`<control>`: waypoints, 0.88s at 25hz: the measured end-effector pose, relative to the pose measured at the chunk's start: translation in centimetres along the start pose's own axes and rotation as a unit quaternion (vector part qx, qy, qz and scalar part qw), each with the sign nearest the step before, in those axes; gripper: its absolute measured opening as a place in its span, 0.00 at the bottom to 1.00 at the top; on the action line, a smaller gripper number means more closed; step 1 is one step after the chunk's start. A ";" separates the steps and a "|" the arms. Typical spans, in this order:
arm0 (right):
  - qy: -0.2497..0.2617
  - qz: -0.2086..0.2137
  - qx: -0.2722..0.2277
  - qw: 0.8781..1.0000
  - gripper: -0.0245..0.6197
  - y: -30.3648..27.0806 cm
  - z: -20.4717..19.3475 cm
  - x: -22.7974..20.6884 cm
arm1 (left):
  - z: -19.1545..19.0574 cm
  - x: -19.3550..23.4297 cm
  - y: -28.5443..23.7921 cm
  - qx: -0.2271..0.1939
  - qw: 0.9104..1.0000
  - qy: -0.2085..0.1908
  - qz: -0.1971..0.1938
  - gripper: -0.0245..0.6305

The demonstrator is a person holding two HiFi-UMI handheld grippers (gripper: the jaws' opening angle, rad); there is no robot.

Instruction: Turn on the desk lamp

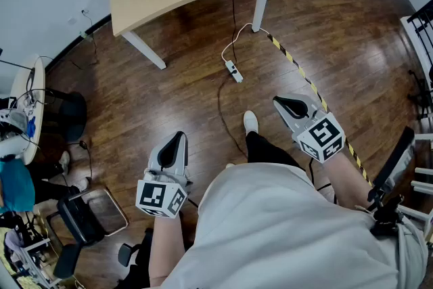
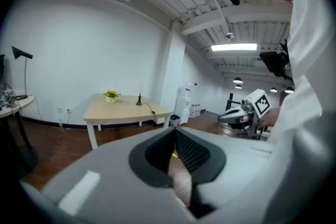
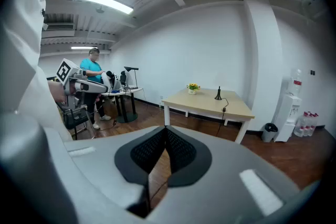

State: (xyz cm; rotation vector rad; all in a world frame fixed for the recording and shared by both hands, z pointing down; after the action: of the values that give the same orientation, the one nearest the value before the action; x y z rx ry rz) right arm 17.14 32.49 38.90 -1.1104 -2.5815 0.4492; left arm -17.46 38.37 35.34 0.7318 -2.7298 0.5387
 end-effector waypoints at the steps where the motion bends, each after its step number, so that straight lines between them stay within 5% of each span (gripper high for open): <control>1: -0.003 0.000 0.003 1.000 0.04 -0.4 -0.1 -1.0 | 0.4 0.1 -1.1 0.002 1.000 0.001 0.002 0.06; 13: 0.000 0.022 -0.007 1.000 0.04 -5.5 0.3 -15.2 | 7.2 -0.5 -15.2 0.001 1.000 -0.020 0.012 0.07; 22: -0.010 0.041 0.011 0.999 0.04 -10.6 -0.3 -20.9 | 10.0 2.1 -21.8 0.001 1.000 -0.010 0.021 0.07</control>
State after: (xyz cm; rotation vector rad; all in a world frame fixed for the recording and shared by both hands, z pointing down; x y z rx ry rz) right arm 24.15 10.22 40.31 -1.2136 -2.5495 0.5083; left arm -9.36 15.75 33.26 0.6855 -2.7681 0.5467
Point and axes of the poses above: the fingertips, and each gripper's own axes: y backward along the fingers, x to its left, z out of its top, the point moved 10 cm from there along y, backward along the fingers, and after that the axes turned 10 degrees about y, right-handed, at the moved point
